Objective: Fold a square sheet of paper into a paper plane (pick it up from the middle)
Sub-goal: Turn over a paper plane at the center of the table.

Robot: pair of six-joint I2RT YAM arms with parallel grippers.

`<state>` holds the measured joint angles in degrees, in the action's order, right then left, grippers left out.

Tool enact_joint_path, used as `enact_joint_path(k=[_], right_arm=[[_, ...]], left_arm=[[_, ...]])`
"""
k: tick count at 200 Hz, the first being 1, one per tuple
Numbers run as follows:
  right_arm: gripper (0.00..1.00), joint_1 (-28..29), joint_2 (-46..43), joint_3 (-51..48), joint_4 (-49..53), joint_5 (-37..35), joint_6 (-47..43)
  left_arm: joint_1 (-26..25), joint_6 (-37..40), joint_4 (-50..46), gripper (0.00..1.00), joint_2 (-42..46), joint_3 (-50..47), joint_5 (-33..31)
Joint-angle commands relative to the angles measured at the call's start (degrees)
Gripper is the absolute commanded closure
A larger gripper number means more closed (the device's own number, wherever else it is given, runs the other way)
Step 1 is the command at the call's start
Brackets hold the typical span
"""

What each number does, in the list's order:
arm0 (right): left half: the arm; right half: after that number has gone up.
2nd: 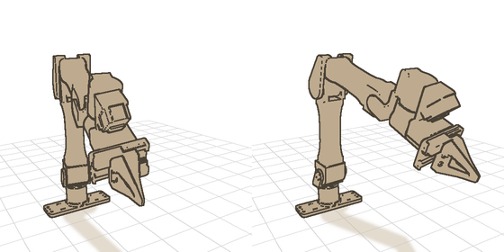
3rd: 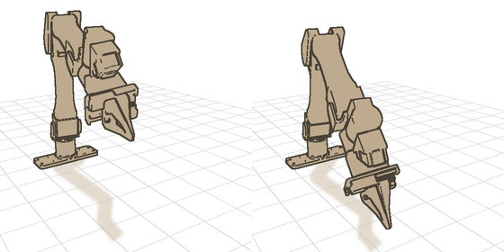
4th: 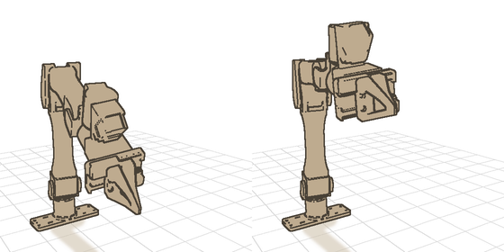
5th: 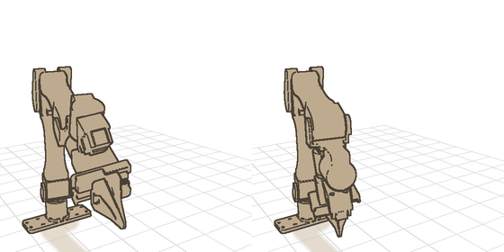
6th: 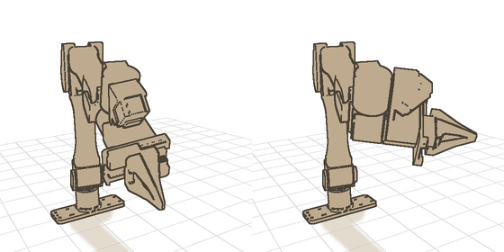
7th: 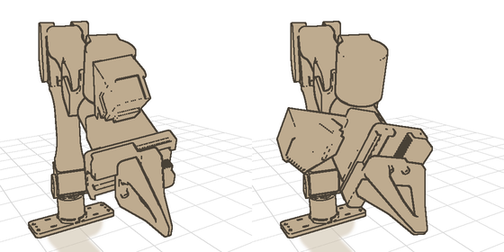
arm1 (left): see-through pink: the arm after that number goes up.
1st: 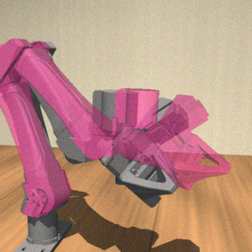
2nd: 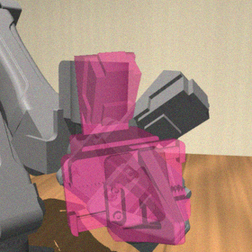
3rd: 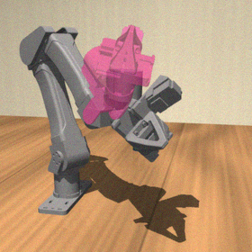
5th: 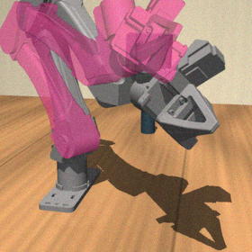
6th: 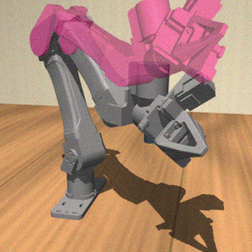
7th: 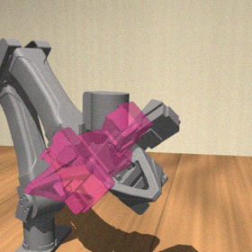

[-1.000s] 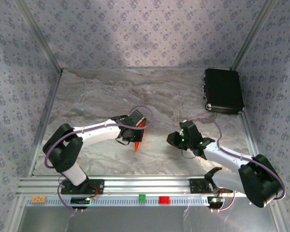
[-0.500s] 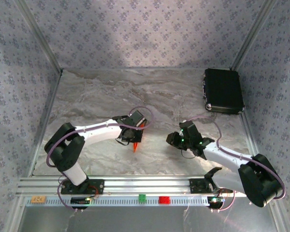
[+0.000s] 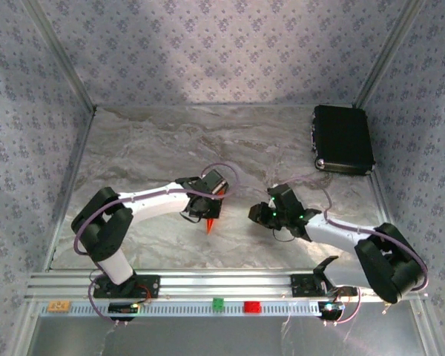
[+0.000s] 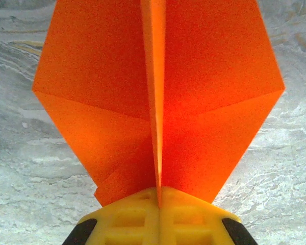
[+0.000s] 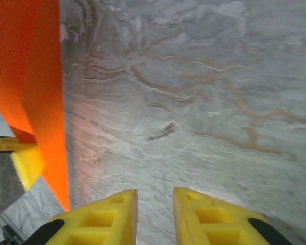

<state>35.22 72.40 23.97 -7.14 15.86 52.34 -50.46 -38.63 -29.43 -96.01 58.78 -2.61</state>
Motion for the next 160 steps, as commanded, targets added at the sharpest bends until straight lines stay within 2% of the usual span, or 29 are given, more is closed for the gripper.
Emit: enact_joint_path(k=[1, 74, 110, 125, 160], right_arm=[[0.74, 1.1, 2.0, 2.4, -2.7, 1.5, 1.0], [0.70, 1.8, 6.7, 4.7, -10.2, 5.3, 3.7], [0.67, 2.3, 12.3, 8.2, -14.7, 8.2, 5.4], [0.62, 2.5, 14.5, 9.2, -16.6, 8.7, 6.3], [0.61, 3.4, 19.3, 11.8, -16.9, 9.4, 6.6]], left_arm=[[-0.5, -0.5, -1.7, 0.95, -1.5, 1.3, -0.1], [-1.2, -0.2, -1.9, 0.97, -1.9, 1.8, 0.4], [-1.6, -0.2, -1.5, 0.97, -1.1, 1.5, 0.7], [-1.7, -0.2, -1.4, 0.97, -1.0, 1.3, 0.7], [-1.8, -0.2, -1.3, 0.97, -0.8, 1.2, 0.8]])
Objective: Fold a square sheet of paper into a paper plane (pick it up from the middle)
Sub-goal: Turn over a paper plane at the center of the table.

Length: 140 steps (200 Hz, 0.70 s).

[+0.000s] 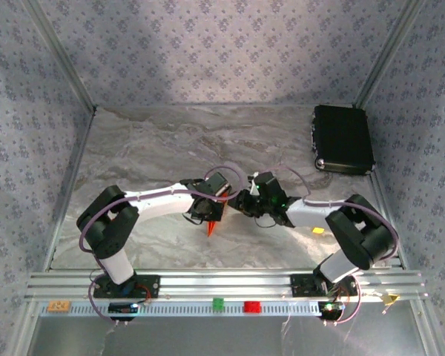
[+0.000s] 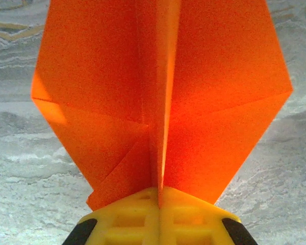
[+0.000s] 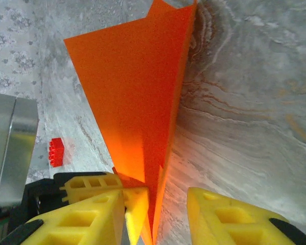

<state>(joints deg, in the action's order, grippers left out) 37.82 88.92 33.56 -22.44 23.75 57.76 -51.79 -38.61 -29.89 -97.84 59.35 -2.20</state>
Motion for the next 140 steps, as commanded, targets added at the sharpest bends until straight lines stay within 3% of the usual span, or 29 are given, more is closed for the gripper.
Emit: enact_joint_path(k=[1, 32, 84, 106, 140], right_arm=[[0.61, 0.8, 2.9, 2.3, -1.6, 1.5, 1.2], [0.64, 0.8, 7.1, 3.2, -3.8, 2.7, 2.5], [0.89, 0.8, 9.0, 3.0, -3.6, 2.4, 3.0], [0.93, 0.7, 8.4, 2.9, -2.9, 2.1, 2.9], [0.96, 0.7, 8.3, 2.8, -2.7, 1.8, 3.2]], left_arm=[[-0.4, -0.2, -0.9, 0.97, 1.1, 0.7, 0.4], [-0.6, -0.1, -0.9, 0.97, 1.2, 0.7, 0.4], [-0.7, 0.8, -0.1, 0.93, 3.4, 0.3, 0.4], [-0.7, 1.2, 1.9, 0.79, 6.6, -1.1, 0.3], [-0.7, 2.3, 3.2, 0.70, 10.2, -1.8, 0.1]])
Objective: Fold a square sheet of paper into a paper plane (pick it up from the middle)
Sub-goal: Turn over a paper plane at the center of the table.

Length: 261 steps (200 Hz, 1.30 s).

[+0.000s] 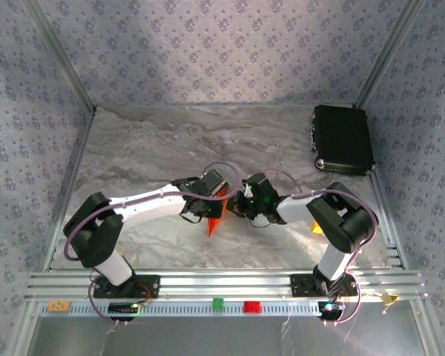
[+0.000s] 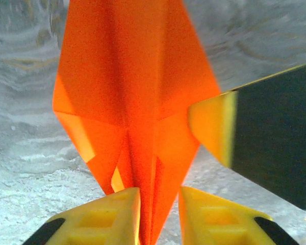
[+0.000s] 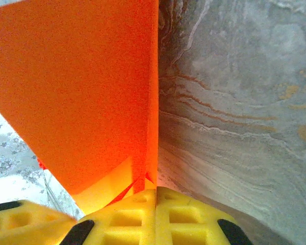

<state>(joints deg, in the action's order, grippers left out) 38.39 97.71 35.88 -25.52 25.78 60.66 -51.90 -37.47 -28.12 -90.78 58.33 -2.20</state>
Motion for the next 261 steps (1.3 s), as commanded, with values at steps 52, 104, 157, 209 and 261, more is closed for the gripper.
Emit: enact_joint_path(k=[52, 104, 157, 209, 261], right_arm=[[0.96, 0.2, -0.6, 0.6, 0.6, -0.2, 0.2], [0.96, 0.2, -0.8, 0.6, 0.6, 0.0, 0.1], [0.96, 0.1, -0.9, 0.5, 0.6, 0.1, 0.1], [0.96, 0.1, -0.9, 0.6, 0.6, 0.0, 0.0], [0.96, 0.1, -0.9, 0.6, 0.6, 0.1, 0.1]], left_arm=[[-0.2, 0.5, 0.5, 0.64, 1.6, -1.1, -0.6], [-0.1, -0.2, 0.3, 0.59, -0.4, -1.2, -0.6], [-0.1, 0.3, 0.1, 0.54, 0.2, -2.0, -1.8], [-0.1, 0.1, 0.0, 0.54, -0.4, -2.5, -2.1], [-0.2, 0.0, 1.0, 0.59, -2.0, -2.7, -0.6]])
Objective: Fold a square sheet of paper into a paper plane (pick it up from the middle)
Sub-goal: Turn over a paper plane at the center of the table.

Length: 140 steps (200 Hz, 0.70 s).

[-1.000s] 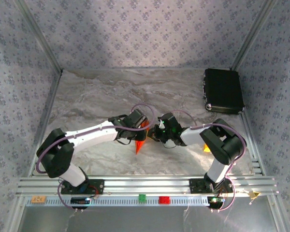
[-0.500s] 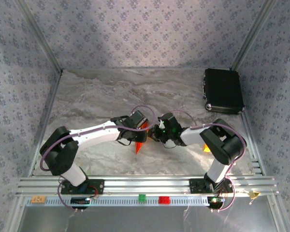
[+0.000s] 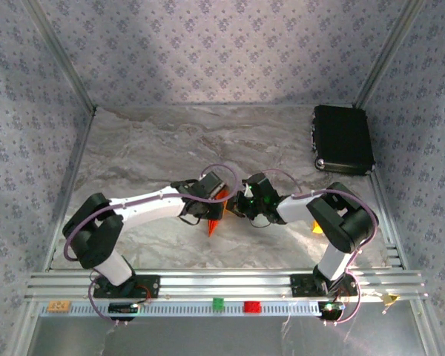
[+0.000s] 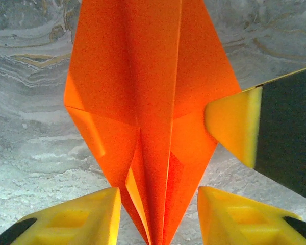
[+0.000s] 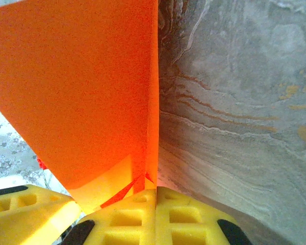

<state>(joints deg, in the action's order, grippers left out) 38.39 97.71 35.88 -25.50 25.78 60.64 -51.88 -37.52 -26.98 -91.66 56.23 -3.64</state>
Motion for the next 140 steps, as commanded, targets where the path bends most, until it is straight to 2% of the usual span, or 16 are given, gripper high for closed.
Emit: enact_joint_path(k=[1, 87, 140], right_arm=[[0.96, 0.1, -0.9, 0.6, 0.6, 0.1, 0.0], [0.96, 0.1, -0.9, 0.6, 0.8, 0.0, 0.2], [0.96, 0.0, -0.8, 0.7, 0.9, 0.1, 0.2]], left_arm=[[-0.2, 0.0, -0.2, 0.59, -1.1, -0.6, 0.9], [-0.3, 0.7, 0.0, 0.80, -2.3, 0.0, 1.9], [-0.3, 0.8, 0.3, 0.77, -3.2, 0.0, 2.4]])
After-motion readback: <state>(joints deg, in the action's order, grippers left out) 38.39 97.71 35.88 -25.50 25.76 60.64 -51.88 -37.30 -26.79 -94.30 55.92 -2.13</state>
